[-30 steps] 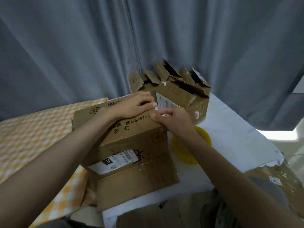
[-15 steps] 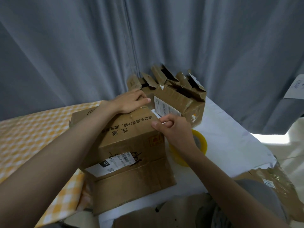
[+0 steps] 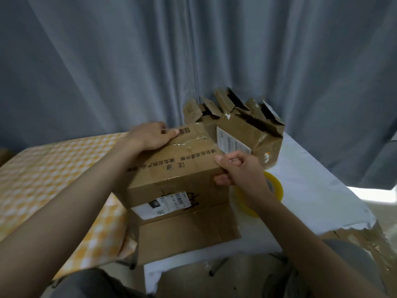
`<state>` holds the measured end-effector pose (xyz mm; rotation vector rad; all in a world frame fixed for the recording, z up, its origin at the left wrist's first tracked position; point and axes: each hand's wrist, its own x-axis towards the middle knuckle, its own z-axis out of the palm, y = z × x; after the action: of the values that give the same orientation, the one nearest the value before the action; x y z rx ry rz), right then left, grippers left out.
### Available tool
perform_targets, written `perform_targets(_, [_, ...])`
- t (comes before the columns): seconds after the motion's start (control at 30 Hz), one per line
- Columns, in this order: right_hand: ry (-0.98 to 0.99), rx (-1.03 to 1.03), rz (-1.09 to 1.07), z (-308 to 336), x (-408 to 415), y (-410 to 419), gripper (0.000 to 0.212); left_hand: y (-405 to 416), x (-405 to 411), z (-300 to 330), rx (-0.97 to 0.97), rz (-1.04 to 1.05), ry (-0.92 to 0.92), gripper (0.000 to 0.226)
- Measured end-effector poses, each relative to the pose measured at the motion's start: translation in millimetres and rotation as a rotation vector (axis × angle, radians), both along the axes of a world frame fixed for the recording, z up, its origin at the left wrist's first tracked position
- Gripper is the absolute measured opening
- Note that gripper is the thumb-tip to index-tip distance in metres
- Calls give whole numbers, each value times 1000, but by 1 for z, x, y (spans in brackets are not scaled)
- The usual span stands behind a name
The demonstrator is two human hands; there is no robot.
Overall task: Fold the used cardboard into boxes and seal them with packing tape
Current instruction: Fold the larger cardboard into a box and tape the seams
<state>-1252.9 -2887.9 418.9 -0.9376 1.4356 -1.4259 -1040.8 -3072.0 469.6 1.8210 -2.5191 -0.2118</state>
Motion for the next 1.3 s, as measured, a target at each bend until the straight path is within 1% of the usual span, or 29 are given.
perform_targets(0.07, [-46,9,-8,7,6,0,21,10,21,2,23,2,78,69])
perform_targets(0.17, [-50,-16,-19,20,15,-6,18,19,37,14,-36,-7,194,61])
perform_targets(0.23, [-48,-22,-28,29,19,-15,19,22,46,25,-48,9,214,63])
perform_targets(0.37, [-116,8,-61,48,21,-52,19,25,70,43,30,66,199,76])
perform_targets(0.5, [-48,-16,-145,61,19,-96,8,33,87,47,68,149,275,81])
perform_targets(0.53, [-31,-14,-138,60,18,-103,13,37,89,46,84,158,298,80])
perform_targets(0.6, [51,31,-77,53,19,-108,30,47,91,39,136,137,356,70])
perform_targets(0.63, [107,59,-32,48,23,-103,31,53,93,35,168,117,382,63])
perform_targets(0.7, [160,112,64,36,35,-82,22,65,97,27,221,90,431,52])
perform_targets(0.73, [163,130,102,29,41,-68,27,70,99,24,231,84,462,49])
perform_targets(0.77, [152,135,134,22,48,-56,36,74,100,21,232,81,490,50])
perform_targets(0.8, [139,125,162,17,55,-44,44,78,101,18,227,77,511,58])
perform_targets(0.87, [149,67,182,12,63,-37,45,83,99,16,204,88,541,80])
perform_targets(0.9, [166,40,164,13,63,-40,41,85,98,18,194,98,557,85])
perform_targets(1.0, [195,-36,124,30,53,-54,34,96,91,27,163,114,589,78])
perform_targets(1.03, [195,-56,134,36,47,-59,28,100,86,29,142,120,587,67])
perform_targets(1.1, [224,-56,174,37,36,-65,15,104,75,23,80,104,570,62])
perform_targets(1.17, [254,9,236,27,27,-66,15,106,62,9,49,91,506,73])
perform_targets(1.23, [304,79,283,11,20,-62,14,109,56,-2,45,108,432,92])
perform_targets(1.3, [300,93,297,0,15,-56,26,108,56,-7,20,131,425,99])
